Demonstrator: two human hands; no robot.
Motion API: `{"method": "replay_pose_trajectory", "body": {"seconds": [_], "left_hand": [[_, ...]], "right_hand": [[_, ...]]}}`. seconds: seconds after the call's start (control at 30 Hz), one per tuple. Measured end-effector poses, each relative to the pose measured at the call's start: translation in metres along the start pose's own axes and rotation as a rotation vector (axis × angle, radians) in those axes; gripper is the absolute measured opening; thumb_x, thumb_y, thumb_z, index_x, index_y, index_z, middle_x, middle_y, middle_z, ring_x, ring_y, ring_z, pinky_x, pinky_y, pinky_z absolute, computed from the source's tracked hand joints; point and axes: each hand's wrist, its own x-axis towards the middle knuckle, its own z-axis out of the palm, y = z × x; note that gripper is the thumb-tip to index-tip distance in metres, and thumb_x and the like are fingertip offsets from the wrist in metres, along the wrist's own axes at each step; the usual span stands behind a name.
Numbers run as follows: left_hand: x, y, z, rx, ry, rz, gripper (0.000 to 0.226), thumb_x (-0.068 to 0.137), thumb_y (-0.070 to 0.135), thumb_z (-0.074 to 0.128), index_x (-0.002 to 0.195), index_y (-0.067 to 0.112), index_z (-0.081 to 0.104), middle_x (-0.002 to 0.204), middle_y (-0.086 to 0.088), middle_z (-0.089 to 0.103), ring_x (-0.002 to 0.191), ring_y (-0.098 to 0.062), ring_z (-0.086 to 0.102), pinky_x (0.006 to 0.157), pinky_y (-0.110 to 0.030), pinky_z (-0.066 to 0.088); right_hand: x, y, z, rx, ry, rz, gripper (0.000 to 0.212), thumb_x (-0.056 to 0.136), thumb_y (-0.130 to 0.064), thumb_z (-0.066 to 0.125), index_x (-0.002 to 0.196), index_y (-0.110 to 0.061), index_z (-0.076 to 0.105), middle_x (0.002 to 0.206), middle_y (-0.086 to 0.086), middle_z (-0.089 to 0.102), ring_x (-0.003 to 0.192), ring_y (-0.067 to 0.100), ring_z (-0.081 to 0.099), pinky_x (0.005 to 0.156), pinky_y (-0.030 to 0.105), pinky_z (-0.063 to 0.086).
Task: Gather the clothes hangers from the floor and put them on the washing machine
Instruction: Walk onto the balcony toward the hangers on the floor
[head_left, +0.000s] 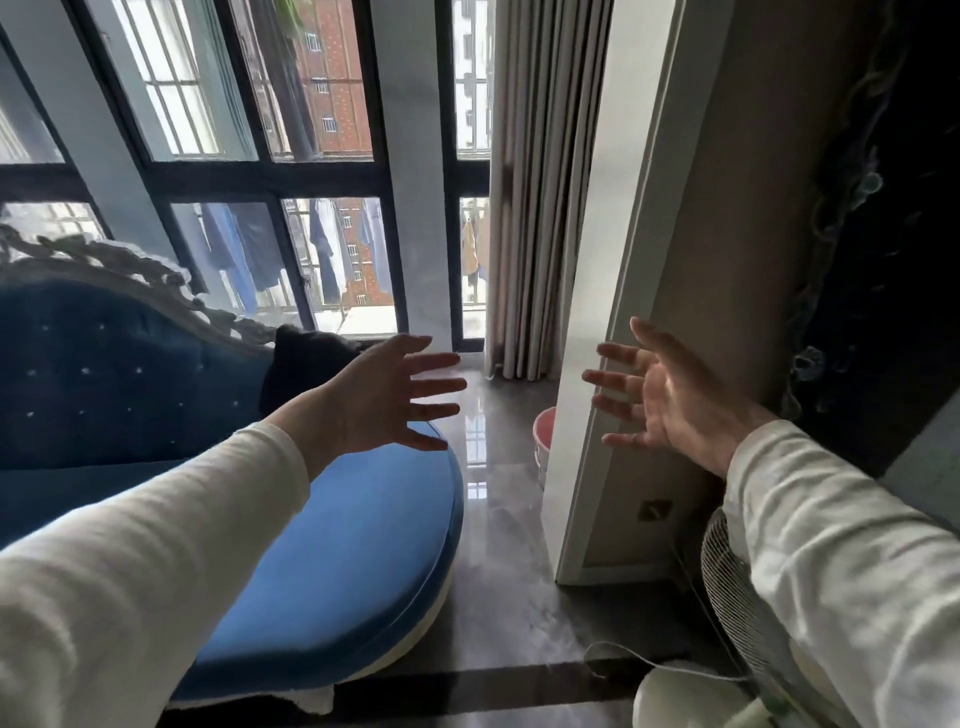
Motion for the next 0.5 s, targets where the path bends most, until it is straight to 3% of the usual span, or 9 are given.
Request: {"method": "replay_pose_trajectory", "body": {"seconds": [0.33,0.5], "left_hand": [[0.141,0.069,-0.044,-0.016,0.003,0.019,0.047,0.086,0.049,0.051,0.126,0.025,0.061,0.136,-0.005,0.059,0.125,-0.031,0.053,0.094,-0.061,0.047],[0.229,0.126,-0.061,-0.007,0.055,0.051,0.050,0.086,0.049,0.052,0.127,0.023,0.060,0.137,-0.007,0.058,0.126,-0.032,0.053,0.095,-0.061,0.047]], "right_hand": [[0.175,-0.049,-0.040,-0.004,-0.057,0.015,0.066,0.074,-0.073,0.052,0.126,-0.034,0.057,0.132,0.002,0.062,0.125,0.027,0.054,0.095,0.057,0.046],[0.283,-0.099,-0.068,-0.024,-0.100,0.027,0.065,0.072,-0.072,0.052,0.124,-0.033,0.058,0.133,0.003,0.061,0.118,0.026,0.056,0.096,0.056,0.045]]}}
